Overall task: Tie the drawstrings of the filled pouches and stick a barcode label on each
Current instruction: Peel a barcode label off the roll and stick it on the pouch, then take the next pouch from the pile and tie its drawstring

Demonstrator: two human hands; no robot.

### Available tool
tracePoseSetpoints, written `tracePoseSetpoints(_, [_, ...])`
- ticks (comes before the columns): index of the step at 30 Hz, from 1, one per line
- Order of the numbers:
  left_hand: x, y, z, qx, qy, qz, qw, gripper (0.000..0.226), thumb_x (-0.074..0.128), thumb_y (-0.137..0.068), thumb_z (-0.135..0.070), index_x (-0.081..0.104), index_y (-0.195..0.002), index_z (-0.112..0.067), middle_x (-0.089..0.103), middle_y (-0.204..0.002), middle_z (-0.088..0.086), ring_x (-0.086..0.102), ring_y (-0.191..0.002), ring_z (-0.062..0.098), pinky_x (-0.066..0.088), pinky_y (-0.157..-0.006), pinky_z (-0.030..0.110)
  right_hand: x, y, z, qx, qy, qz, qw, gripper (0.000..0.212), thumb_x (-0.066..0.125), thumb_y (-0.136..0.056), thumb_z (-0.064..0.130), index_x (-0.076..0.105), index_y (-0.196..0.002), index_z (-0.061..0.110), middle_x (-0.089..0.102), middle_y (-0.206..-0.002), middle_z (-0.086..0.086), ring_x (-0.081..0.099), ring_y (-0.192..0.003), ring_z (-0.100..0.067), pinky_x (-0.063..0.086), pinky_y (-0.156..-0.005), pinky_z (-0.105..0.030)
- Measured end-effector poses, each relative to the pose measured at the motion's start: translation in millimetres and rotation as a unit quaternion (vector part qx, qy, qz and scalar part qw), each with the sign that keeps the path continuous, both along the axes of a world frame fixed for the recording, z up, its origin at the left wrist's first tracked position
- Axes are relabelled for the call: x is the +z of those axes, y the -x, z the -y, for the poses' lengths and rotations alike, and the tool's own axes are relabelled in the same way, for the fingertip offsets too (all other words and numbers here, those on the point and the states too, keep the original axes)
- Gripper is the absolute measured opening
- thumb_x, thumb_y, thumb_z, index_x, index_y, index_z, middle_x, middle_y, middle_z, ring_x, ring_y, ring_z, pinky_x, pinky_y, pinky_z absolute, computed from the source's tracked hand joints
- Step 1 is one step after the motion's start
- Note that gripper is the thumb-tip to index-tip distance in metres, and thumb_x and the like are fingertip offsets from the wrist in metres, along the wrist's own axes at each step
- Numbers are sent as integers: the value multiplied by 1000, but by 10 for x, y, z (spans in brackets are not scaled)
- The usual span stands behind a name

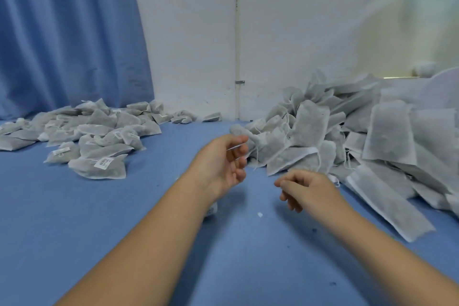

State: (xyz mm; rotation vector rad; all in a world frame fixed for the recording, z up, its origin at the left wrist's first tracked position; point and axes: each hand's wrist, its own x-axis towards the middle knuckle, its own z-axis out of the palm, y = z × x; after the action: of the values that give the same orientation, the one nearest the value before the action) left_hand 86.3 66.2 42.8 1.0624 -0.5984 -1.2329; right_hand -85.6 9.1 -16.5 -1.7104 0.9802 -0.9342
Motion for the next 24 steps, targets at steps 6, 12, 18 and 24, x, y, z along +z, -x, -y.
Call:
tracePoseSetpoints(6, [-378, 803, 390, -58, -42, 21, 997, 10, 58, -90, -13, 64, -82, -16, 58, -58, -6, 47, -42, 7, 31, -39, 15, -115, 739, 167, -94, -12, 10, 995, 18, 60, -90, 6, 71, -76, 10, 62, -56, 0, 51, -45, -12, 40, -48, -22])
tracePoseSetpoints(12, [-814, 1124, 653, 9, -59, 57, 997, 13, 58, -92, -6, 59, -80, -9, 51, -61, 3, 41, -38, 10, 32, -37, 17, -269, 1013, 172, -81, -72, 62, 992, 17, 58, -92, 8, 70, -81, 10, 61, -56, 2, 50, -45, -10, 40, -44, -17])
tracePoseSetpoints(18, [-940, 1095, 649, -11, -30, 98, 995, 9, 60, -91, -5, 64, -83, -4, 56, -52, 1, 44, -38, 11, 35, -38, 20, -131, 1342, 421, -250, 43, 34, 967, 15, 65, -85, 16, 71, -76, 26, 67, -71, 12, 59, -69, -10, 46, -66, -26])
tracePoseSetpoints(24, [-904, 1152, 585, -10, -33, 147, 988, 11, 59, -93, -7, 66, -84, -6, 57, -62, 3, 45, -44, 12, 39, -41, 21, -174, 1708, 532, -320, 54, -121, 938, 34, 69, -82, 44, 64, -108, 24, 64, -108, 6, 59, -92, -10, 41, -75, -28])
